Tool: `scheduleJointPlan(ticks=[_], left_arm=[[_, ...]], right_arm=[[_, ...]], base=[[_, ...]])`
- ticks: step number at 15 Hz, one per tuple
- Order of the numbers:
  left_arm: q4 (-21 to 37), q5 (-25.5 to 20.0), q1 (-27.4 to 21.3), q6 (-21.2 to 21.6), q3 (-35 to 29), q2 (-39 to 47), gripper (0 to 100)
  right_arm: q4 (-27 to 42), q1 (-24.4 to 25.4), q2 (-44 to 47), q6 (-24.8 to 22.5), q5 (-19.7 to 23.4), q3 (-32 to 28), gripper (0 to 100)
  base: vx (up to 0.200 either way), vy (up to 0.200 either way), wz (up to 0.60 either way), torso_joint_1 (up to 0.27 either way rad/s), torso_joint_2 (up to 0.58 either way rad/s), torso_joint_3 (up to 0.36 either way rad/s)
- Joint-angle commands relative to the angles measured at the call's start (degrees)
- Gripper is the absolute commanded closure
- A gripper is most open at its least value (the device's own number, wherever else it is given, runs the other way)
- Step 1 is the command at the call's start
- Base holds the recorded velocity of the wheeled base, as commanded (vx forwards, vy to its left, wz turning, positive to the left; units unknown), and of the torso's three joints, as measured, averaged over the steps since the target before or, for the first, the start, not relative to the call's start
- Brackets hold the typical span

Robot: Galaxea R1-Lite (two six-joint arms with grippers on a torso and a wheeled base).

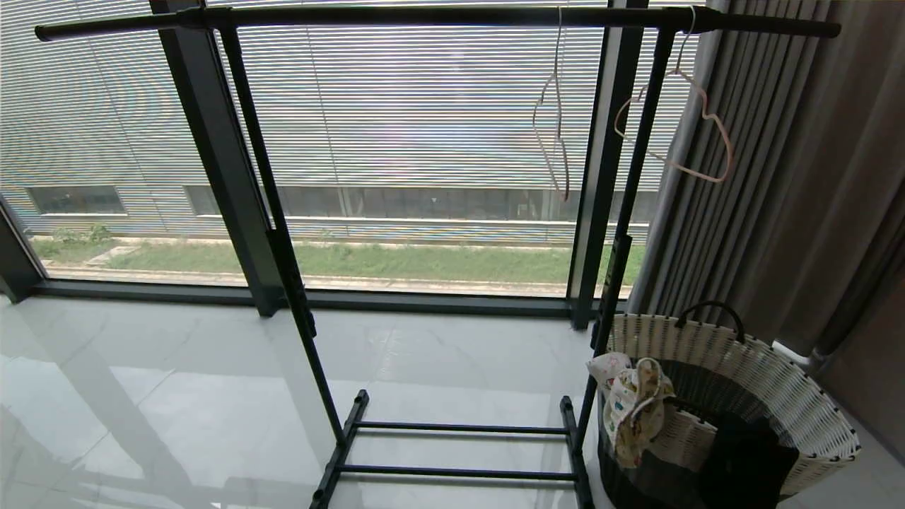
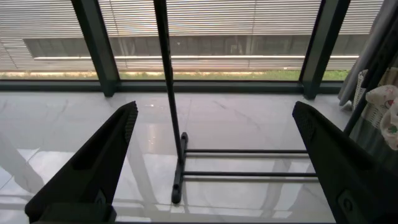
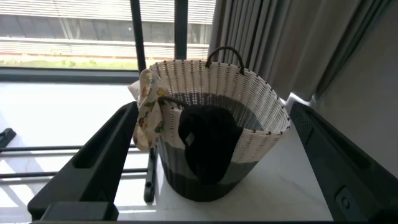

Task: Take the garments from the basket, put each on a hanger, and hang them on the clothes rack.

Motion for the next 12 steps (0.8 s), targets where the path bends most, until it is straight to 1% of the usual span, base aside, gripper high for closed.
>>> scheduleJointPlan(ticks=[1,3,7,12], left_arm=[[-0.02,0.03,0.01,-0.05,0.0,0.09,0],[-0.02,0.03,0.01,-0.05,0.0,0.09,0],[-0.02,0.12,0.01,-0.4,0.0,0.09,0],[-0.02,0.12,0.01,-0.4,0.0,0.09,0]], right_arm=[[0.01,-0.02,0.0,-0.02,0.0,0.0,0],[-0.08,-0.02,0.0,-0.02,0.0,0.0,0],[-0.08,-0.02,0.0,0.68,0.0,0.0,0],[-0.08,-0.02,0.0,0.51,0.0,0.0,0]], base=[[0.0,-0.2,0.0,-0.002,0.01,0.002],[0.0,-0.2,0.0,0.002,0.01,0.007],[0.0,0.0,0.0,0.0,0.0,0.0],[0.2,0.0,0.0,0.001,0.0,0.005]])
